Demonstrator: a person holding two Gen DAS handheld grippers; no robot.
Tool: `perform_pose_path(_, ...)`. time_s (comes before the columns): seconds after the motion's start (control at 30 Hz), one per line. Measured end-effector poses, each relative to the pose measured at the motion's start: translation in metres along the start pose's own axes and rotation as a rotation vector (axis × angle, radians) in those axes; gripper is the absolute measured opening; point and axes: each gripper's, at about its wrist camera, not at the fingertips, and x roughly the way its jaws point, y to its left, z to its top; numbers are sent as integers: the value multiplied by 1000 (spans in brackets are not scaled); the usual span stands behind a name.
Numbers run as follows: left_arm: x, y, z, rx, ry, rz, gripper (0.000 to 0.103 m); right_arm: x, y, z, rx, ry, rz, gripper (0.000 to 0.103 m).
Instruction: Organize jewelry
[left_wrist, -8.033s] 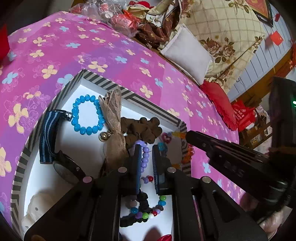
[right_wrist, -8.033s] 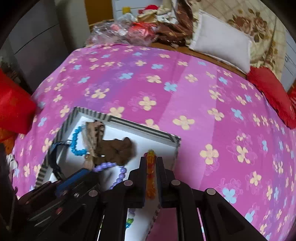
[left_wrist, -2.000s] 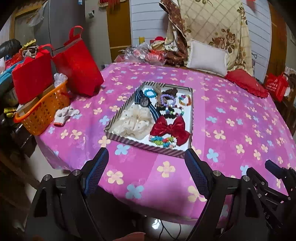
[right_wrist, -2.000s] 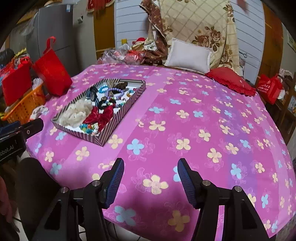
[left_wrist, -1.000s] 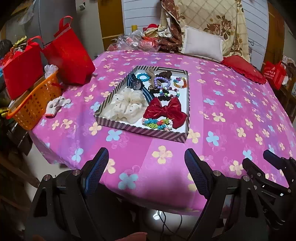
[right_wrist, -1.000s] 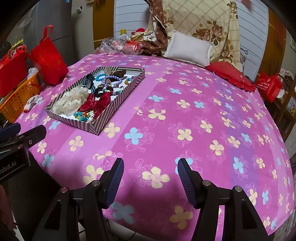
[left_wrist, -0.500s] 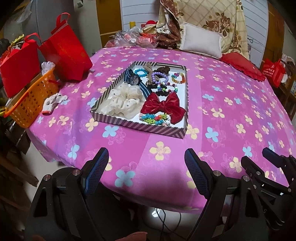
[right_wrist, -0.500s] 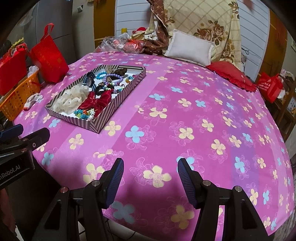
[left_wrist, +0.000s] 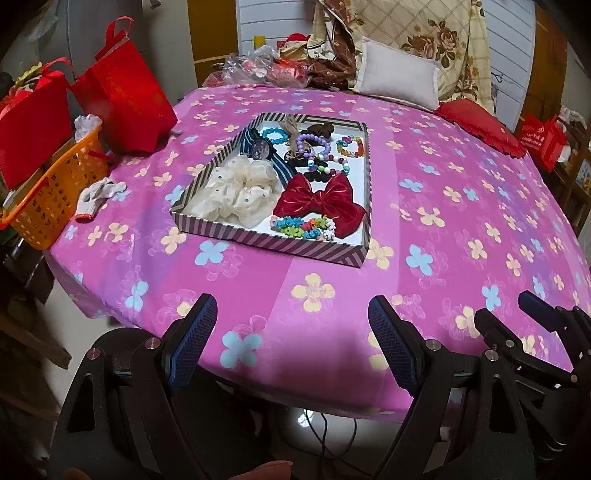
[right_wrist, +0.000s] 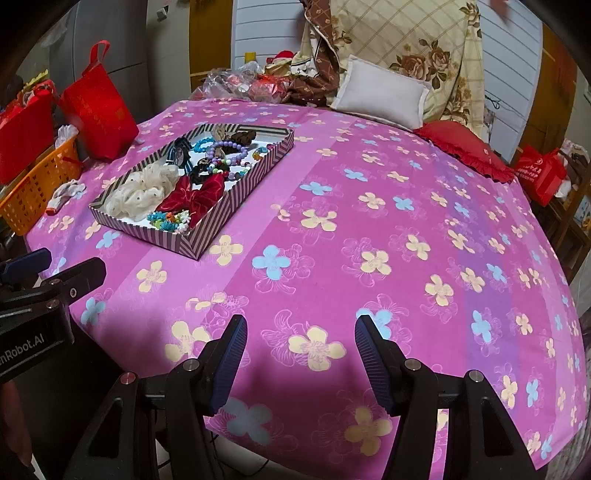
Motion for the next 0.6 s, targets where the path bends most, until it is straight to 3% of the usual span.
perform_pose_path(0.6,9,0,-3,0,42,-29,84,4,-3,0,10,11,0,59)
